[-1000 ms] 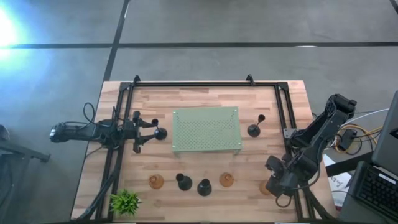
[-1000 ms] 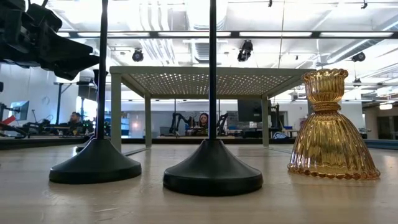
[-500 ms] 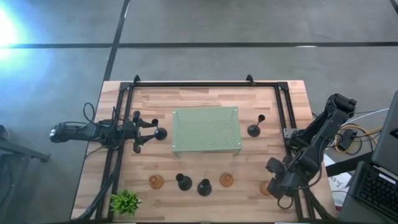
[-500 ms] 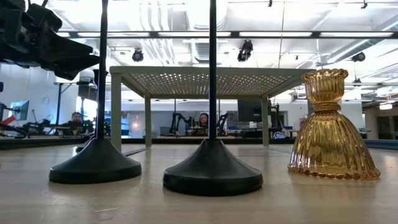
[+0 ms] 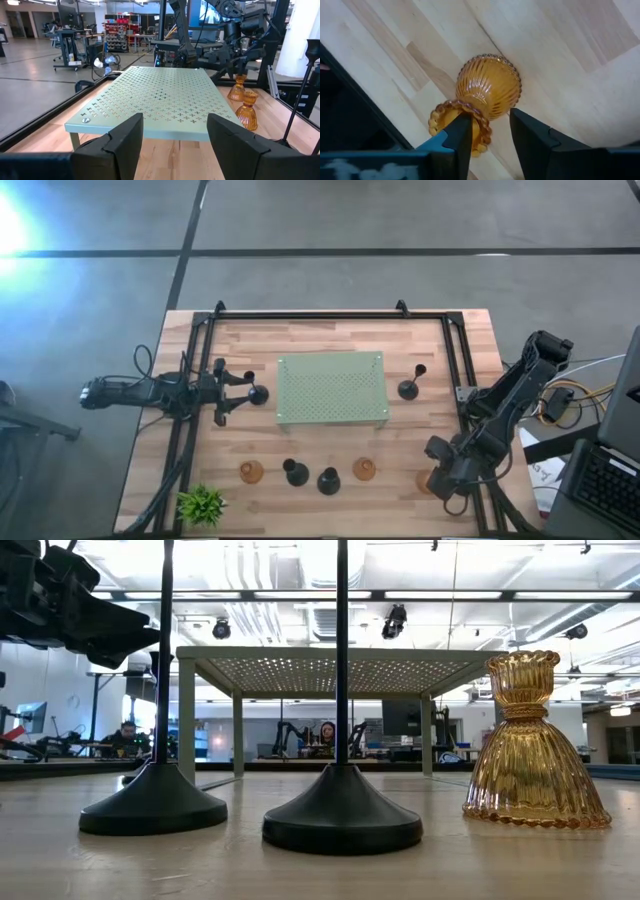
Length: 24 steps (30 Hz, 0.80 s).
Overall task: Pick & Place candle stick holders
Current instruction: Put the yellow glass candle holder on the shelf
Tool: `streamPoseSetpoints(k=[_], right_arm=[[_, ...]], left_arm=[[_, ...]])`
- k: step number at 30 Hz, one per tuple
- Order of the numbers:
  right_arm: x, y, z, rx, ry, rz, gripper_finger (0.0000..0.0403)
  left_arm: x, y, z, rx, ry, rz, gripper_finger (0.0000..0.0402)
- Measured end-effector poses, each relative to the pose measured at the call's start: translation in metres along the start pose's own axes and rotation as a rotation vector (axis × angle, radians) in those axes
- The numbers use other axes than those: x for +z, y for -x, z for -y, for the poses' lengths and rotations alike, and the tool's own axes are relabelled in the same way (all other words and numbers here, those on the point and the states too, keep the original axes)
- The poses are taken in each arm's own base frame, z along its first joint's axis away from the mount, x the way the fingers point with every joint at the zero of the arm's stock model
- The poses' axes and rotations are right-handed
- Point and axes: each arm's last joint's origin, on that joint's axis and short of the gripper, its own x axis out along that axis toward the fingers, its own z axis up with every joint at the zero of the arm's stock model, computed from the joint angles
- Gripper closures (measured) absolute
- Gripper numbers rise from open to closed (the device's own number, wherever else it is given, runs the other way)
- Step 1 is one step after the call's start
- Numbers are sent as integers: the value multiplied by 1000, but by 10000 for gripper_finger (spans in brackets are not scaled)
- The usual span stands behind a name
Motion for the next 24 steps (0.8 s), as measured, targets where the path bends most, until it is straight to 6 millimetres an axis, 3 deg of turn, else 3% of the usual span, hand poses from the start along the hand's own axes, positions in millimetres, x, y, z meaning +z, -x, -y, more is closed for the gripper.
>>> streamPoseSetpoints(k=[7, 13, 24], right_arm=[[-1, 4, -4, 18, 69, -43, 375], [5, 19, -18, 85, 167, -72, 381], [68, 89, -37, 66, 364, 33, 381]], left_arm=[[0, 0, 0, 0, 0, 0, 177], [0, 0, 0, 0, 0, -1, 177], [0, 0, 0, 0, 0, -2, 177]])
